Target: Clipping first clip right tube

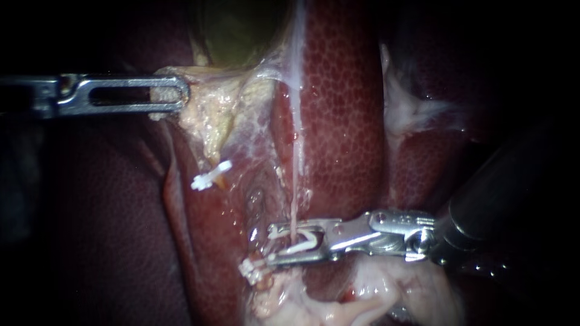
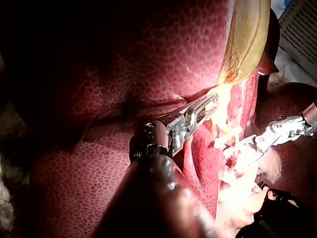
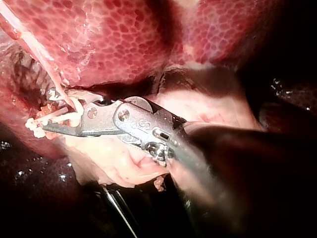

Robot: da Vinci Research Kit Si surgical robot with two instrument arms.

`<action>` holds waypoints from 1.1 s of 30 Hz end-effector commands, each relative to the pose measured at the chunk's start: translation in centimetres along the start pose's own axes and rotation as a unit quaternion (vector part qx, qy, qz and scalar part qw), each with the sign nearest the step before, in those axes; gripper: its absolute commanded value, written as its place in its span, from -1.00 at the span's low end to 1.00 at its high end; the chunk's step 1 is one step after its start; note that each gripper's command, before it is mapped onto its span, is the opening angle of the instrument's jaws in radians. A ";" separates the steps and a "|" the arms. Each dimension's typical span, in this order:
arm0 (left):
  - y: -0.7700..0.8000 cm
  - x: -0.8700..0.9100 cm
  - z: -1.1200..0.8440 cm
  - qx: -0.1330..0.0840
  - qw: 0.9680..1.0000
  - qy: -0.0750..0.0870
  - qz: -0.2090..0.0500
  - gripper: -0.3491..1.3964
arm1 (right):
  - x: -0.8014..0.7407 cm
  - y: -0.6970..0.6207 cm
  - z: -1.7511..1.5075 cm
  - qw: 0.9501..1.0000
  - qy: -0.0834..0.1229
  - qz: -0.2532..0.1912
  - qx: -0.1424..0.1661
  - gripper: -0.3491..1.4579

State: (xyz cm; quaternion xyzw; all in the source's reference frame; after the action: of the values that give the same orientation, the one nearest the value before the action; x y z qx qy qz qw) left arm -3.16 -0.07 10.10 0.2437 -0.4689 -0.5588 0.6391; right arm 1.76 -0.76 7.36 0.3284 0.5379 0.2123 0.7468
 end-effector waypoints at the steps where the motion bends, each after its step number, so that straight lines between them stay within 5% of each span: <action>1: 0.00 0.00 0.00 0.000 1.000 0.000 0.000 -1.00 | 0.00 0.00 0.00 1.000 -0.001 0.000 0.002 -0.42; 6: 0.00 0.00 0.00 0.000 1.000 0.000 0.000 -1.00 | -0.01 0.01 0.00 1.000 -0.003 0.003 0.006 -0.56; 11: 0.00 0.00 0.00 0.000 1.000 0.000 0.000 -1.00 | -0.03 0.00 -0.01 1.000 -0.019 0.012 0.012 -1.00; 33: 0.00 0.00 0.00 0.000 1.000 0.000 0.000 -1.00 | -0.03 0.01 0.02 0.999 -0.027 0.014 0.024 -1.00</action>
State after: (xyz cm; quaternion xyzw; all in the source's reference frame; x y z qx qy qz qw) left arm -3.15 -0.07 10.10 0.2437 -0.4688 -0.5587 0.6392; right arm 1.76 -0.78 7.39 0.3593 0.5179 0.2003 0.7500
